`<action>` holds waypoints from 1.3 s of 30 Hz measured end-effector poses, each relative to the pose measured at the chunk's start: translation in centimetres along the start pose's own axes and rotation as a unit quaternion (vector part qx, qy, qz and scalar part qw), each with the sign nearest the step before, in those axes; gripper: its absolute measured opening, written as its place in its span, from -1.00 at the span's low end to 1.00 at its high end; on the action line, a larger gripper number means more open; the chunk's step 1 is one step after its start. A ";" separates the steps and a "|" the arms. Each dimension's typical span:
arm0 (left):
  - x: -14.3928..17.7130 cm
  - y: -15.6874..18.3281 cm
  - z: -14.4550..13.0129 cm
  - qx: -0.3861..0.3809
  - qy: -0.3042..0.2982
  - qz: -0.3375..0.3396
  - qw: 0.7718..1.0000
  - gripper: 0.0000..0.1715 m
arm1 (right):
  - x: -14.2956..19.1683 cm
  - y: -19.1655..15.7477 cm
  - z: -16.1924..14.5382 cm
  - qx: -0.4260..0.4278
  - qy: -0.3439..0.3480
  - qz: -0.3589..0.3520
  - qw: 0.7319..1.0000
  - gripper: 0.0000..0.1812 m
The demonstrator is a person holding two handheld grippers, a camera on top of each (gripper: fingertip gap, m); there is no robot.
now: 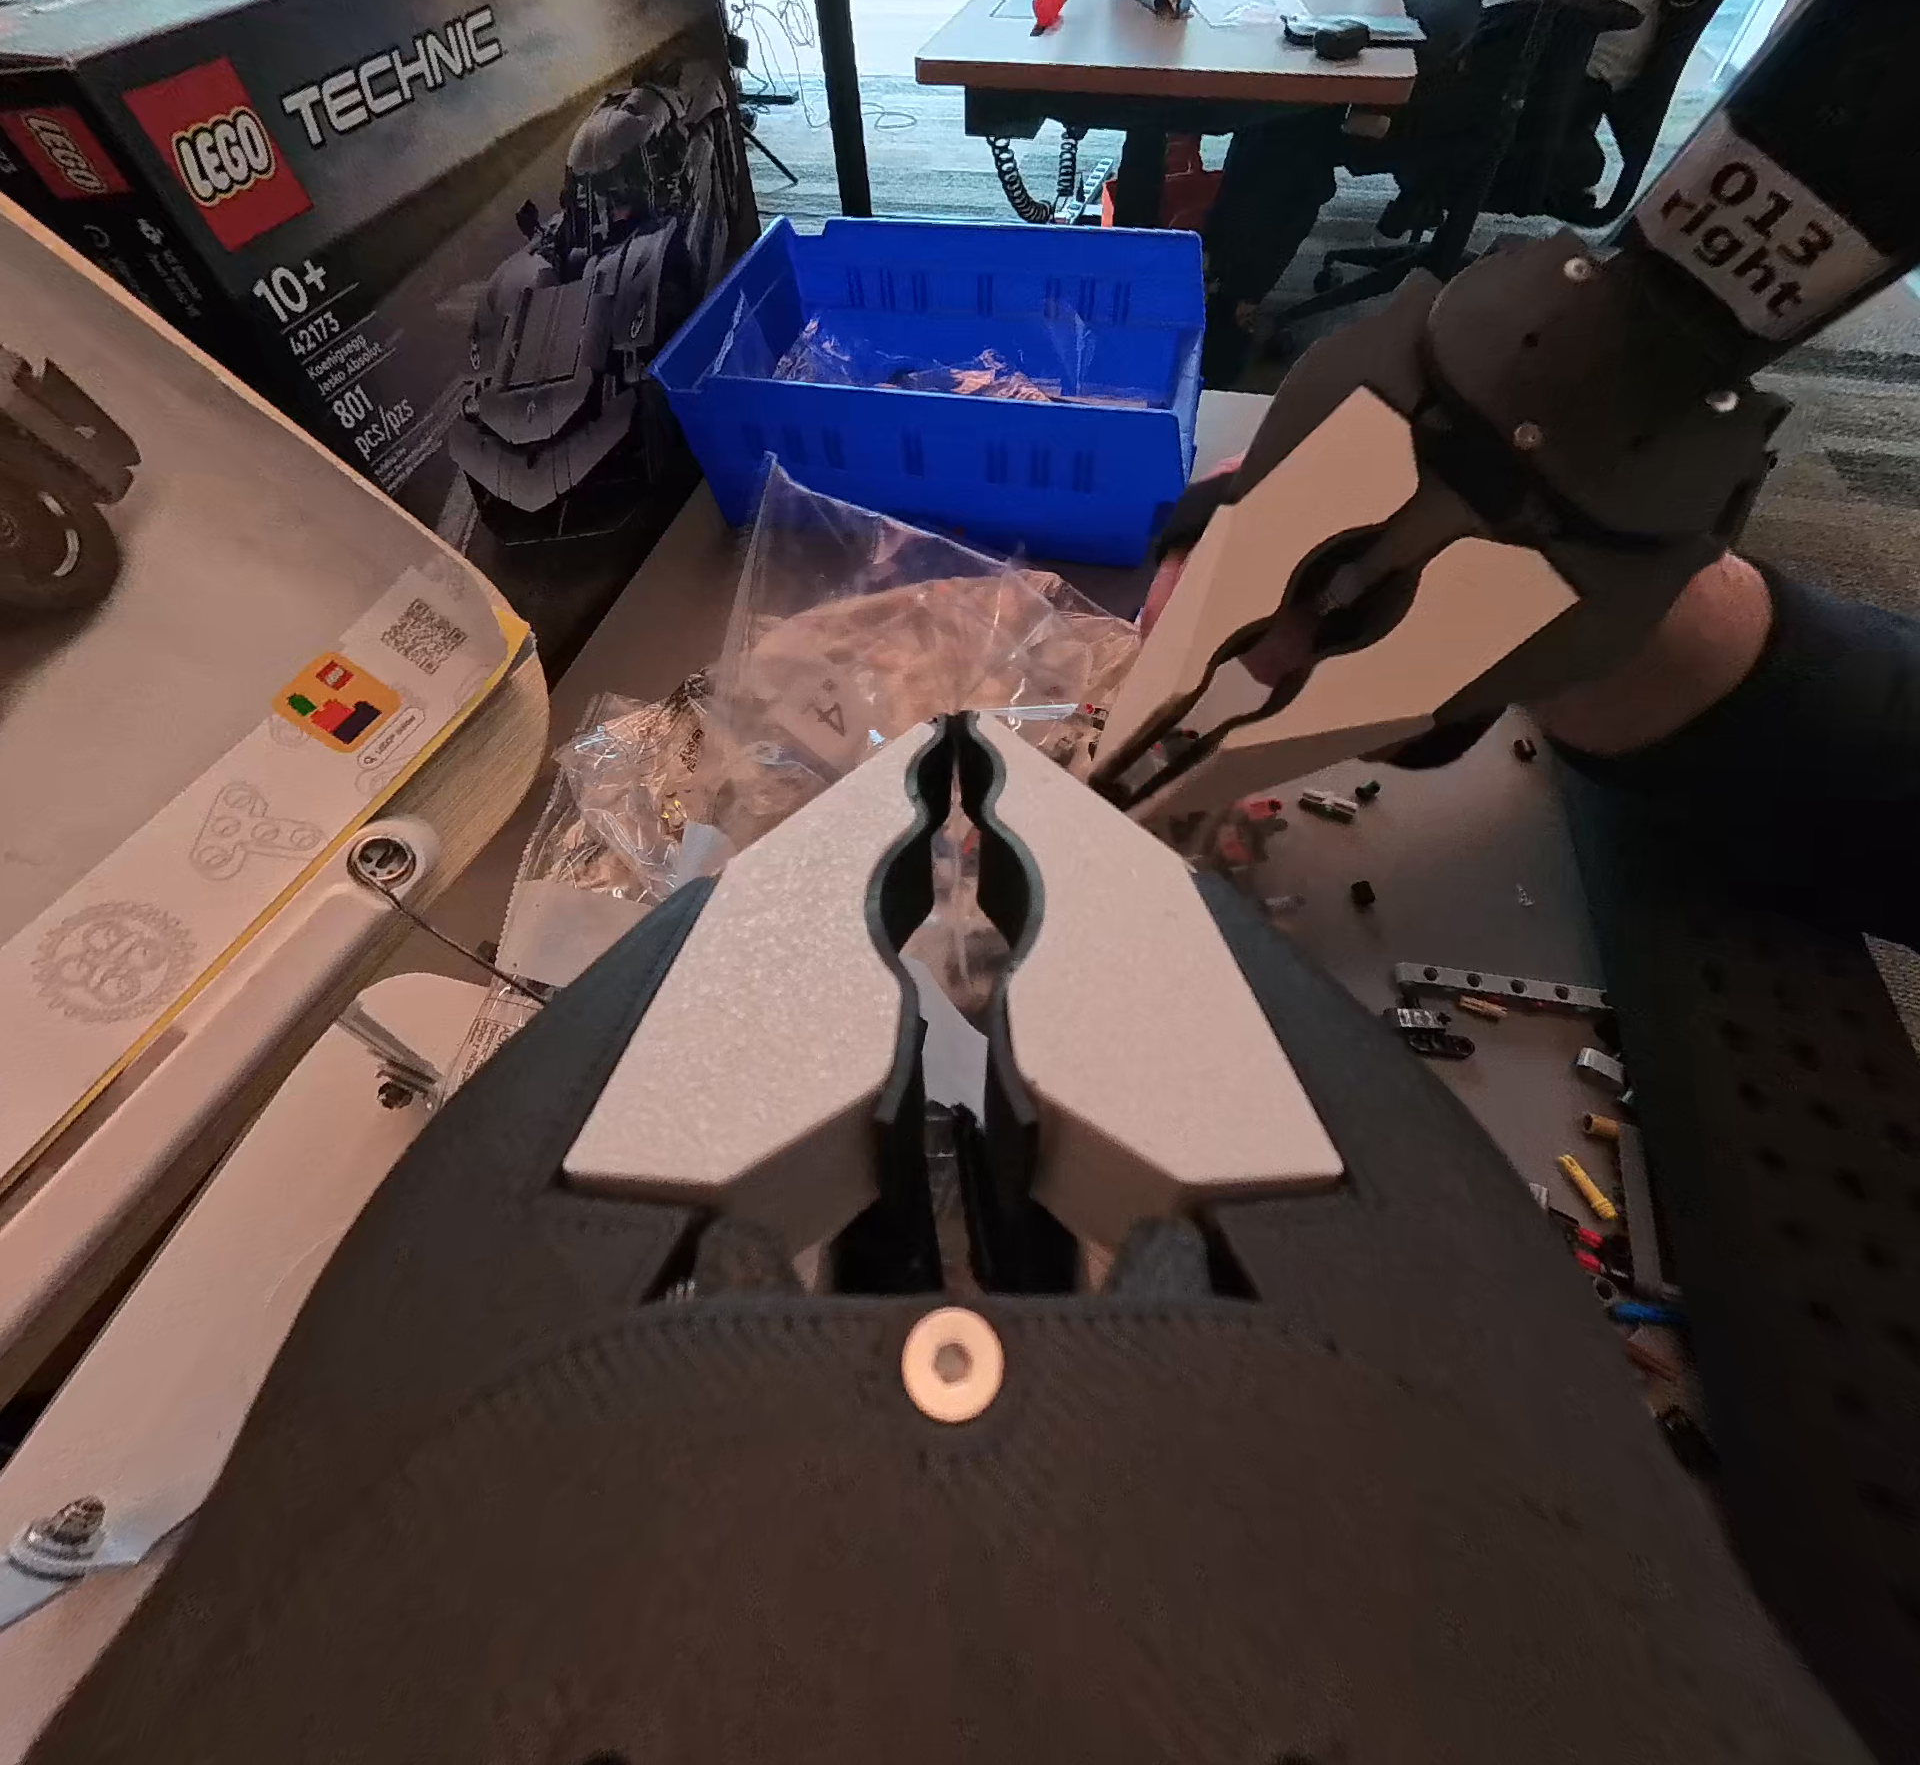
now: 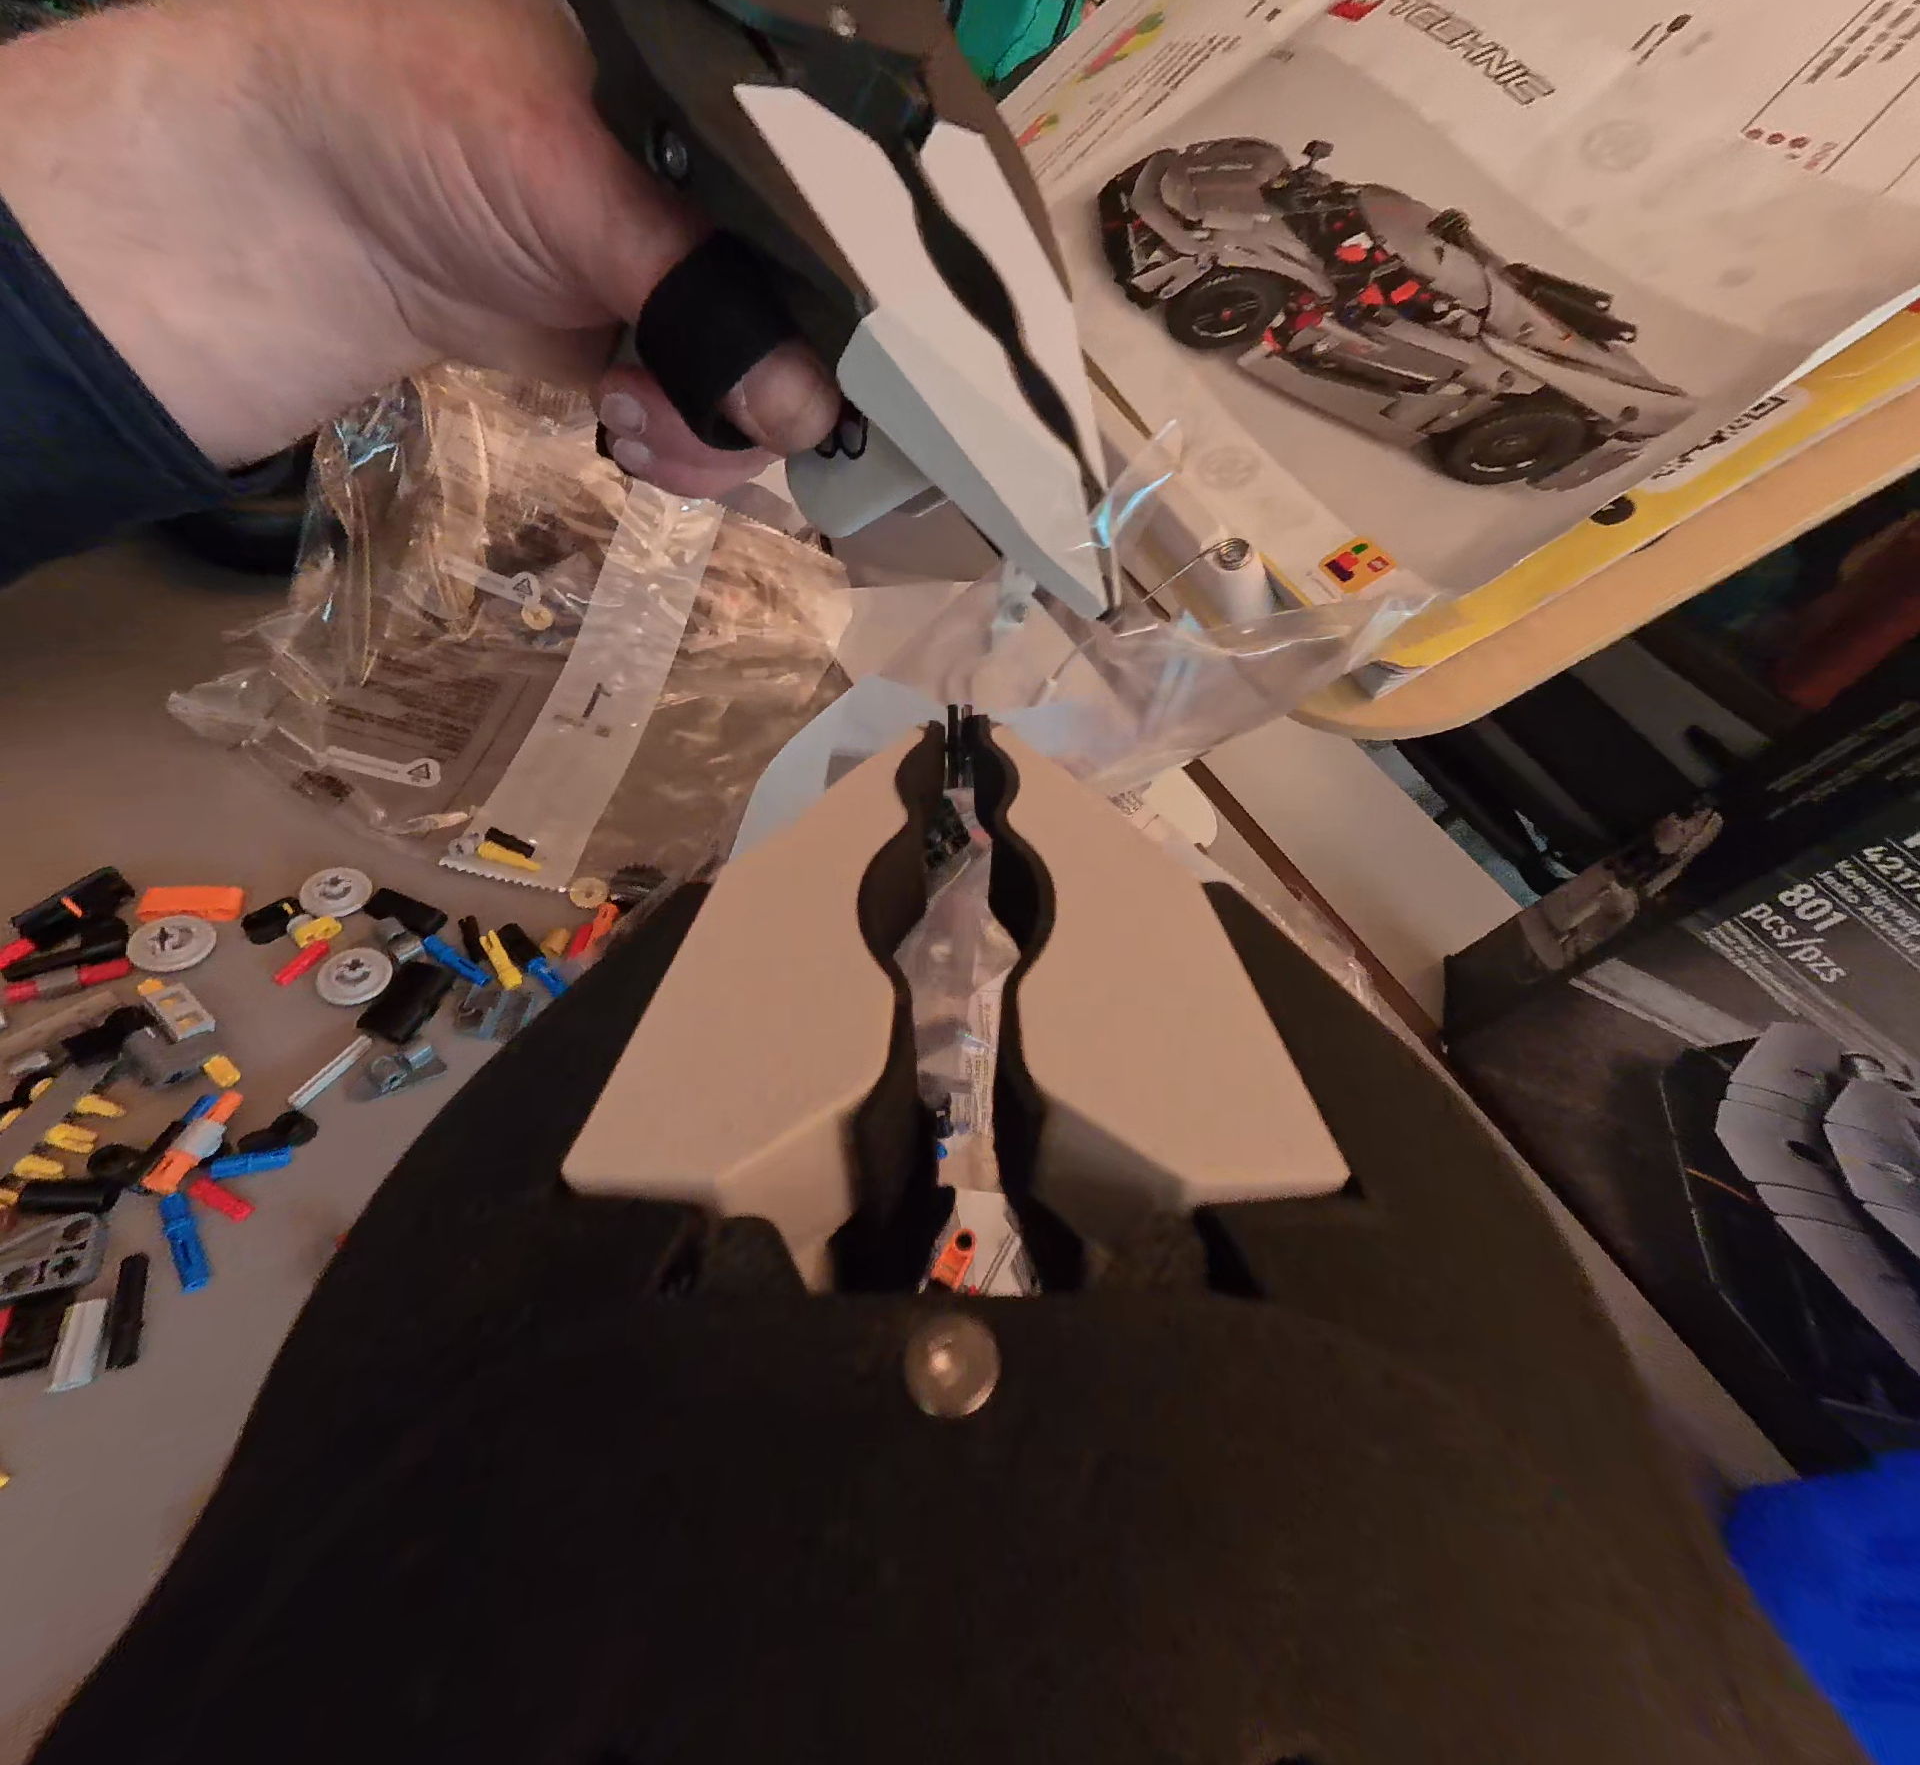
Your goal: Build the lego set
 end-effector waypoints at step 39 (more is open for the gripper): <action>2.2 -2.3 1.4 -0.008 0.070 0.096 0.993 -1.00 | -1.3 -7.7 -3.9 -0.018 -0.128 0.287 0.949 -0.77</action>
Point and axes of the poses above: each gripper's, where its closed fingertips meet, x back along the fingers, z out of its top, y = z × x across the jaws, the point moved 8 cm from there along x, back along the fingers, and after that the axes turned 13 degrees about y, right-handed, at the moved point
